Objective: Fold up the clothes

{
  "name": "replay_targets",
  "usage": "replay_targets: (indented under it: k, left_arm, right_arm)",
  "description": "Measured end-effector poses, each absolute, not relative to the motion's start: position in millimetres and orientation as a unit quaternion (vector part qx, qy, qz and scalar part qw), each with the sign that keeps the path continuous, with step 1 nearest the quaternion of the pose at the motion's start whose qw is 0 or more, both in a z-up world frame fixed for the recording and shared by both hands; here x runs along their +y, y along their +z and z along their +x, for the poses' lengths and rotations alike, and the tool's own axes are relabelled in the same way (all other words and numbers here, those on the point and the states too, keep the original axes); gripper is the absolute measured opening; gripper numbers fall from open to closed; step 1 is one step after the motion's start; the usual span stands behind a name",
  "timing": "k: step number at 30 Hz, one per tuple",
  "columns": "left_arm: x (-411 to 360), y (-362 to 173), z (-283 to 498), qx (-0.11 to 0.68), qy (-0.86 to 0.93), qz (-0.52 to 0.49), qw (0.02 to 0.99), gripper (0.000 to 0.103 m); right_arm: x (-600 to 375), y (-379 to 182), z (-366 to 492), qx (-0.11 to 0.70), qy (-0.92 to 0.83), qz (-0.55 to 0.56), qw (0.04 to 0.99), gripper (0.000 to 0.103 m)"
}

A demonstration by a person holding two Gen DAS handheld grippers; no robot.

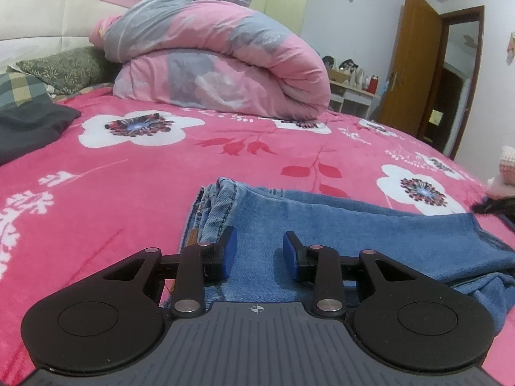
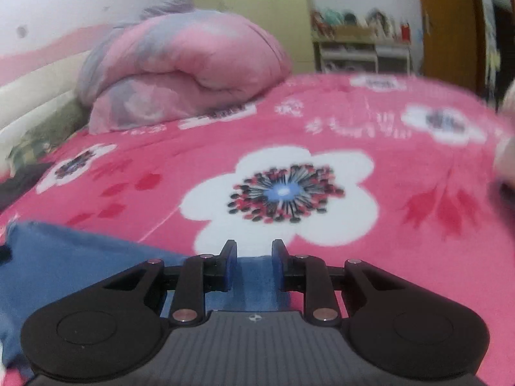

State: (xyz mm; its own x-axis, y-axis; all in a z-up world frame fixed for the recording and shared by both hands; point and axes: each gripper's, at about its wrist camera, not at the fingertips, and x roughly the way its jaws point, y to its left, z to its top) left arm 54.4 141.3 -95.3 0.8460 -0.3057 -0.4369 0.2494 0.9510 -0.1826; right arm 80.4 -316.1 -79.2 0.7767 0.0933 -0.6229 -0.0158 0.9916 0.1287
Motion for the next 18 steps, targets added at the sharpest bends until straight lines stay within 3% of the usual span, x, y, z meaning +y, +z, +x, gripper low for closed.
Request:
replay_targets:
  k: [3, 12, 15, 18]
  left_arm:
    - [140.6, -94.9, 54.3, 0.238, -0.142, -0.058, 0.959, 0.034]
    - [142.3, -94.8, 55.7, 0.241, -0.145, -0.064, 0.957, 0.034]
    - [141.0, -93.3, 56.4, 0.246, -0.147, -0.061, 0.956, 0.035]
    - [139.9, -89.5, 59.5, 0.260, -0.152, -0.053, 0.952, 0.037]
  right_arm:
    - [-319.5, -106.8, 97.4, 0.340, 0.022, 0.066, 0.938, 0.030]
    - [-331.8, -44.5, -5.9, 0.308, 0.029, 0.137, 0.941, 0.030]
    - [-317.9, -91.4, -20.0, 0.364, 0.015, 0.097, 0.926, 0.031]
    - [-329.8, -96.9, -32.8, 0.329, 0.014, 0.146, 0.933, 0.031]
